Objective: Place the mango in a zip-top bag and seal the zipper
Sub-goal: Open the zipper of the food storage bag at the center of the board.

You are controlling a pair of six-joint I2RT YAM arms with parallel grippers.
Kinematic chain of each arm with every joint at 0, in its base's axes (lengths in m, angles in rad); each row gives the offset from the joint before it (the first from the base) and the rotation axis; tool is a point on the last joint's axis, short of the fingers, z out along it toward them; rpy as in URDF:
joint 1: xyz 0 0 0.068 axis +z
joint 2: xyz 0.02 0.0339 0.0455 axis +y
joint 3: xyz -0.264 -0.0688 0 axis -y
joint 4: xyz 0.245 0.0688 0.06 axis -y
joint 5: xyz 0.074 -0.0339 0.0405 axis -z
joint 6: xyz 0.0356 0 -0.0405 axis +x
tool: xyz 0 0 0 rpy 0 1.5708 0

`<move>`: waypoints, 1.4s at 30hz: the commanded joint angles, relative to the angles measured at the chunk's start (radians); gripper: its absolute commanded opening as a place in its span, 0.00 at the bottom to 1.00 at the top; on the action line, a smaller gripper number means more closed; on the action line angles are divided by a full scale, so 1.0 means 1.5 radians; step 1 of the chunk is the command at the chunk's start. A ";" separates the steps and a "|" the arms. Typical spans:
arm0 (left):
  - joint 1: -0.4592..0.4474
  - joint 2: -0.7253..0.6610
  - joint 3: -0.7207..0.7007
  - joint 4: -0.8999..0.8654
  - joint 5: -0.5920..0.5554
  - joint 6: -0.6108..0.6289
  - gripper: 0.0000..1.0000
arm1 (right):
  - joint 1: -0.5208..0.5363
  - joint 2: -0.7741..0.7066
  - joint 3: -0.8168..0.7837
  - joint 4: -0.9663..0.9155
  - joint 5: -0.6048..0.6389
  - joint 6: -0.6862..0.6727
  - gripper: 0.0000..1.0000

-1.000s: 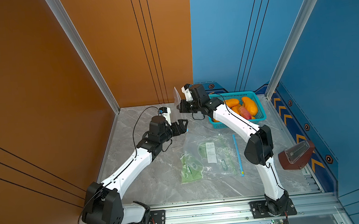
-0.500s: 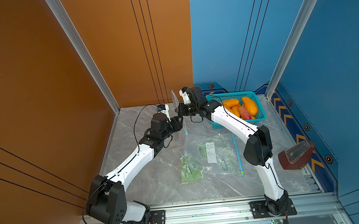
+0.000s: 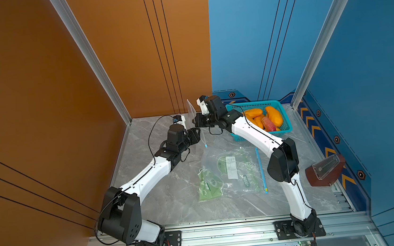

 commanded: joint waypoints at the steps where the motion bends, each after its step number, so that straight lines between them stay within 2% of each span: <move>1: 0.006 0.013 0.013 0.010 -0.017 -0.003 0.49 | 0.006 -0.022 -0.005 -0.005 0.028 -0.001 0.00; 4: 0.005 0.022 0.014 0.010 -0.032 -0.001 0.48 | 0.008 -0.023 -0.005 -0.012 0.039 -0.001 0.00; 6: 0.004 0.027 0.019 0.010 -0.046 0.002 0.42 | 0.010 -0.023 -0.005 -0.018 0.048 -0.001 0.00; 8: 0.004 0.033 0.023 0.010 -0.065 0.006 0.32 | 0.012 -0.025 -0.006 -0.025 0.059 -0.002 0.00; 12: 0.005 0.038 0.029 0.010 -0.101 0.007 0.01 | 0.013 -0.031 -0.009 -0.053 0.104 -0.011 0.00; 25: 0.012 -0.046 -0.031 0.012 -0.200 0.024 0.00 | 0.005 -0.027 -0.004 -0.212 0.408 -0.052 0.00; 28: 0.010 -0.044 -0.032 0.019 -0.194 0.033 0.00 | 0.000 -0.023 -0.006 -0.216 0.399 -0.053 0.10; 30: 0.006 -0.038 -0.032 0.027 -0.189 0.032 0.00 | -0.002 -0.020 -0.005 -0.217 0.372 -0.048 0.26; 33: -0.004 -0.017 -0.023 0.030 -0.173 0.035 0.00 | 0.001 -0.016 0.004 -0.196 0.289 -0.040 0.42; 36: -0.015 0.005 -0.016 0.030 -0.157 0.020 0.00 | 0.002 -0.005 0.021 -0.163 0.199 -0.018 0.54; 39: -0.022 0.016 -0.013 0.037 -0.147 0.010 0.00 | 0.007 0.009 0.034 -0.137 0.154 -0.001 0.64; 42: -0.025 0.020 -0.008 0.039 -0.142 0.004 0.00 | 0.012 0.023 0.036 -0.126 0.152 0.010 0.68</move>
